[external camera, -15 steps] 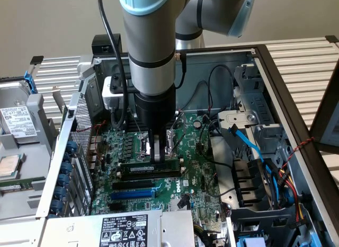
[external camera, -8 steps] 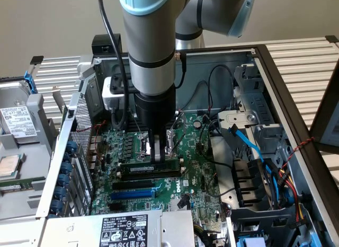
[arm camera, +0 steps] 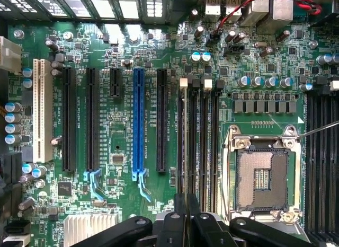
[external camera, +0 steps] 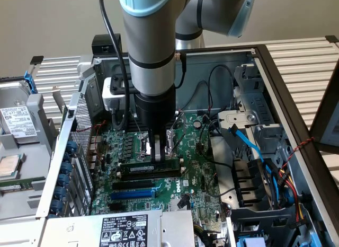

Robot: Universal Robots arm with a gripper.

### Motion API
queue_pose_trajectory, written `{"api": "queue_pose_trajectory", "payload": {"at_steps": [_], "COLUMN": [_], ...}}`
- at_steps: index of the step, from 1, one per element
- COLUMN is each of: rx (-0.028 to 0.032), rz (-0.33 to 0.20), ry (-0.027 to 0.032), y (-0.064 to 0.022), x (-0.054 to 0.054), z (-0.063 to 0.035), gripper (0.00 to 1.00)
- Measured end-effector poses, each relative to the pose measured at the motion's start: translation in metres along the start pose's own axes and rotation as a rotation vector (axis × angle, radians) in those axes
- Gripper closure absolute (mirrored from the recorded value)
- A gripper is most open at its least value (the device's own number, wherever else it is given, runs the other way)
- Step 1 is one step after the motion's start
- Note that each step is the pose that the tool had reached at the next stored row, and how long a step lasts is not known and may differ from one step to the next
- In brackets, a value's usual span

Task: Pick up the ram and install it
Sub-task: 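Insert the ram into the slot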

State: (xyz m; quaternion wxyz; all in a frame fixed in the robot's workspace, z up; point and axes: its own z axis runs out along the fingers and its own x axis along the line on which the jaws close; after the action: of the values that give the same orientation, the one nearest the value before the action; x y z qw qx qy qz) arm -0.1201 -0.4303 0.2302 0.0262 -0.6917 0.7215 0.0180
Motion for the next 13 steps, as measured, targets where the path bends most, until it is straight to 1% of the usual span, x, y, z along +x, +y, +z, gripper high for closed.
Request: {"api": "queue_pose_trajectory", "payload": {"at_steps": [5, 7, 11, 13], "rx": [-0.0004, -0.0019, -0.0122, -0.0135], "rz": [0.001, 0.001, 0.001, 0.002], "ry": [-0.0003, -0.0012, -0.0048, -0.0052], "y": [0.0001, 0.0, -0.0001, 0.0], "x": [0.0001, 0.0001, 0.0001, 0.0001], "z": [0.0006, 0.0011, 0.0018, 0.0019], "gripper": [0.87, 0.87, 0.87, 0.87]}}
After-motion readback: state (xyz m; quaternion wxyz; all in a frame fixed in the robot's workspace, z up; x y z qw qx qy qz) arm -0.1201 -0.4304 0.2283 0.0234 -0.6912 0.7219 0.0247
